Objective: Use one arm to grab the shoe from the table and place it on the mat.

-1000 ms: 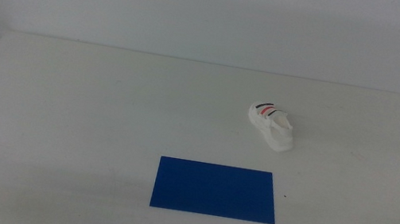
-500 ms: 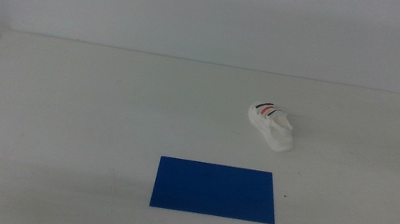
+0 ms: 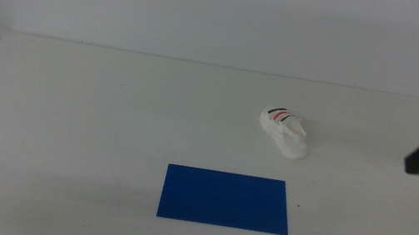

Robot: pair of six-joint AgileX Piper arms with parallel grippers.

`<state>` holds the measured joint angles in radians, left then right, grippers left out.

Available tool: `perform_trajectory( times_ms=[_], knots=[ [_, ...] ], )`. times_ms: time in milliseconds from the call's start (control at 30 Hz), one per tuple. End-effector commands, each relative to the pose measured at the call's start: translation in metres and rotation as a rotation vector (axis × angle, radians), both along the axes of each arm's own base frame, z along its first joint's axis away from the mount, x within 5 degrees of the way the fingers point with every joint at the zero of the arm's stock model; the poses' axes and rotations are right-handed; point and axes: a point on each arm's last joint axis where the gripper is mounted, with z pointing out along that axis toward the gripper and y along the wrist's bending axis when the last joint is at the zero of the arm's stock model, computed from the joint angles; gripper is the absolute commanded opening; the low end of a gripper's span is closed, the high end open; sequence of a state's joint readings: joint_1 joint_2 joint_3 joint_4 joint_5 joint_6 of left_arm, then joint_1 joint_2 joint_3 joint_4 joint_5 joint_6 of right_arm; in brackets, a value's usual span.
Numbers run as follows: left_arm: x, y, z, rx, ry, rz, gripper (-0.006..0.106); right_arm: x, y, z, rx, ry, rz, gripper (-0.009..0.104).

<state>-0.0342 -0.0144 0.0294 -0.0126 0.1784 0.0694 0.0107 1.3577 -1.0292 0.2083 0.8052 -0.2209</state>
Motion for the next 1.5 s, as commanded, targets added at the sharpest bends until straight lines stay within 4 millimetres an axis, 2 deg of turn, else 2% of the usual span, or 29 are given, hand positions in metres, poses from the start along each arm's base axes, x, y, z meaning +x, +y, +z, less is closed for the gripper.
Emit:
perform_trajectory(
  times_ms=[0,167,267,533,733,933,1100,1300,1400,1467],
  knots=[
    [-0.001,0.000,0.010,-0.027,-0.105,-0.002,0.094,0.013,0.004,0.020,0.027,-0.137,0.021,0.094],
    [-0.001,0.000,0.010,-0.027,-0.105,-0.002,0.094,0.049,0.026,0.026,-0.015,-0.164,0.141,0.094],
    [-0.001,0.000,0.010,-0.027,-0.105,-0.002,0.094,0.075,0.050,0.025,-0.044,-0.173,0.210,0.094],
    [-0.001,0.000,0.010,-0.027,-0.105,-0.002,0.094,0.138,0.112,0.005,-0.091,-0.146,0.330,0.094],
    [-0.001,0.000,0.010,-0.027,-0.105,-0.002,0.094,0.174,0.133,-0.017,-0.084,-0.096,0.342,0.094],
    [-0.001,0.000,0.010,-0.027,-0.105,-0.002,0.094,0.192,0.143,-0.043,-0.092,-0.065,0.355,0.094],
    [-0.001,0.000,0.010,-0.027,-0.105,-0.002,0.094,0.197,0.154,-0.063,-0.094,-0.068,0.367,0.094],
    [-0.001,0.000,0.010,-0.027,-0.105,-0.002,0.094,0.203,0.156,-0.082,-0.120,-0.064,0.373,0.094],
    [-0.001,0.000,0.010,-0.027,-0.105,-0.002,0.094,0.204,0.155,-0.087,-0.141,-0.054,0.379,0.089],
    [-0.001,0.000,0.010,-0.027,-0.105,-0.002,0.094,0.204,0.154,-0.088,-0.158,-0.056,0.385,0.078]
  ],
)
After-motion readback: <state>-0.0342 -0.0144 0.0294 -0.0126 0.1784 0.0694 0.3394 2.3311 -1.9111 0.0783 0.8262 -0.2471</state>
